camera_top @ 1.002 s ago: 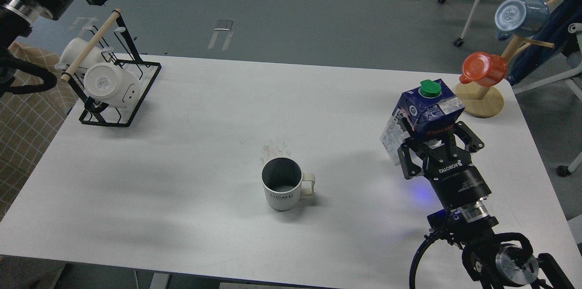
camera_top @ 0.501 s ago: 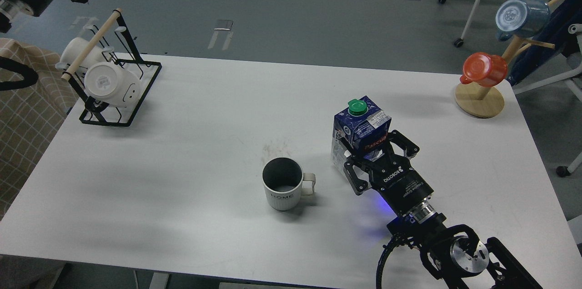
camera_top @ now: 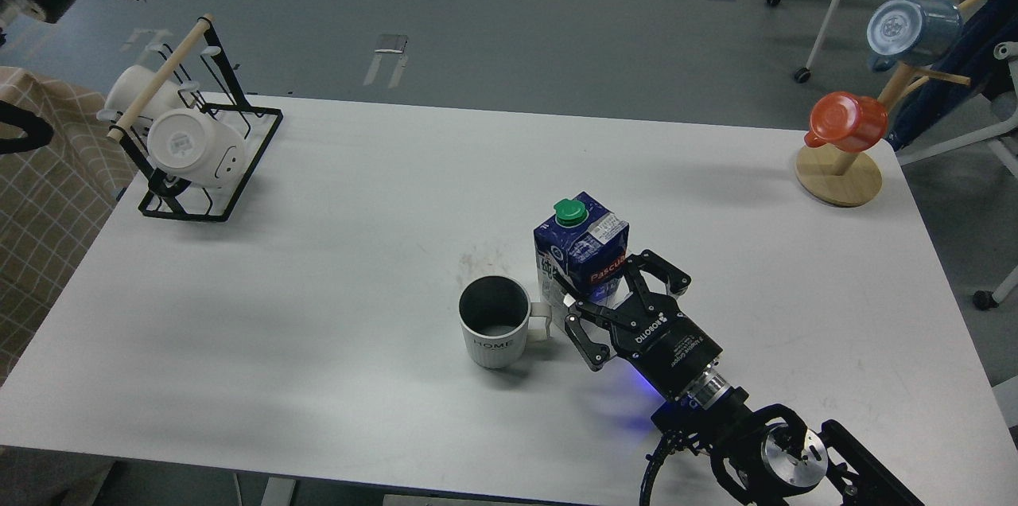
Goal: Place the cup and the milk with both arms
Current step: 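Lift the milk carton and carry it beside the white mug, then set the carton down next to the mug and open the right gripper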
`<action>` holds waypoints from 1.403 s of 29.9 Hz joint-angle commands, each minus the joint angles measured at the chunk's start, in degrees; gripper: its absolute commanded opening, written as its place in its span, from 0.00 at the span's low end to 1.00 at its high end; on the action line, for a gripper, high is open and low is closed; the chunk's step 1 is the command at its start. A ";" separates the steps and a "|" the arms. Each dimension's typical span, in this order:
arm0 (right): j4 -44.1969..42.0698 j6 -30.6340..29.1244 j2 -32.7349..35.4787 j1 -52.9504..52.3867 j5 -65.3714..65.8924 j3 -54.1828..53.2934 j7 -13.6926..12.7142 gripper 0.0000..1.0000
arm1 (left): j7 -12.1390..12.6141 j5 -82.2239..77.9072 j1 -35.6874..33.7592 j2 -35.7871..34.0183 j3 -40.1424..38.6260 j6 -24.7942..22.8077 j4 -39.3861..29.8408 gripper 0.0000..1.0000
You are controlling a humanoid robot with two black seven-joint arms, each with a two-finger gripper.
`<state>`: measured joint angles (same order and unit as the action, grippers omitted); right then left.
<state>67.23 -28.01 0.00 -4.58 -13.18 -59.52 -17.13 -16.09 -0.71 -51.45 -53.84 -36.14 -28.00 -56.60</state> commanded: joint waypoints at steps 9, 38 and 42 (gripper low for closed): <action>0.97 0.01 0.00 -0.17 0.08 0.10 -0.01 1.00 | 0.00 -0.08 0.29 0.40 0.02 0.00 0.00 0.96; 2.64 0.01 6.33 10.20 -0.18 -3.93 1.22 1.00 | 0.00 -0.34 0.21 0.23 0.02 0.00 -1.23 0.96; 2.64 0.01 6.42 10.03 -0.27 -8.76 1.22 1.00 | 0.00 -0.34 0.12 -0.03 0.02 0.00 -1.41 0.96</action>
<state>69.82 -28.00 6.29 5.63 -13.37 -64.93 -15.95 -16.08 -1.06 -51.32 -53.66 -36.16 -28.00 -57.85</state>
